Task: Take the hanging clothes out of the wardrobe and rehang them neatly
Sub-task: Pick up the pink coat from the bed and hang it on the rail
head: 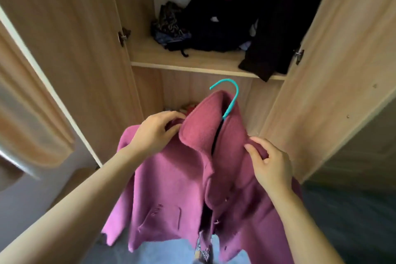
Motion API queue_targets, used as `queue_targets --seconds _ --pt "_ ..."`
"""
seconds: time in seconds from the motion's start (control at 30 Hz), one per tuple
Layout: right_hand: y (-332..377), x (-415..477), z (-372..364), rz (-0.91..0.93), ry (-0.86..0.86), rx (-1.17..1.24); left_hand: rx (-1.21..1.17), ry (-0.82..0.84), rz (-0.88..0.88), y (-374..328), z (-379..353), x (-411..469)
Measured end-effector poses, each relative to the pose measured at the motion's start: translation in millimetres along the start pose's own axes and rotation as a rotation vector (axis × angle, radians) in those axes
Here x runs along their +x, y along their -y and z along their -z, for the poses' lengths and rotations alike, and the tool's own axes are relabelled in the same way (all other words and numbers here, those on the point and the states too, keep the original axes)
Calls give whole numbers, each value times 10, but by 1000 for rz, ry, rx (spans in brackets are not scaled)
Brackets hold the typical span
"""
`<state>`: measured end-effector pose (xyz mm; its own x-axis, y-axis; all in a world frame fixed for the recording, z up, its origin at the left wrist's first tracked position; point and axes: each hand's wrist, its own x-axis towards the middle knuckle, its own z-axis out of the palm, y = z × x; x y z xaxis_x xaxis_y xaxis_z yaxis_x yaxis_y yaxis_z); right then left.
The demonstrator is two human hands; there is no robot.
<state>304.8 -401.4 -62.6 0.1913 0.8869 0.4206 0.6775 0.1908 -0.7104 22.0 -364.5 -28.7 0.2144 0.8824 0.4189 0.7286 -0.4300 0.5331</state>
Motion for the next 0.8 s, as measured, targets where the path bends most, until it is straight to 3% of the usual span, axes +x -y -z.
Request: queue_targets --seconds 0.2,0.47,0.8 --pt "344 1731 -426 157 -81 54 73 -135 -81 384 417 1610" --pt "1361 3860 -728 396 -230 92 83 -456 -179 791 1277 3557" --pt "2849 6320 -664 487 -506 18 73 -670 -392 1119 2687 6243"
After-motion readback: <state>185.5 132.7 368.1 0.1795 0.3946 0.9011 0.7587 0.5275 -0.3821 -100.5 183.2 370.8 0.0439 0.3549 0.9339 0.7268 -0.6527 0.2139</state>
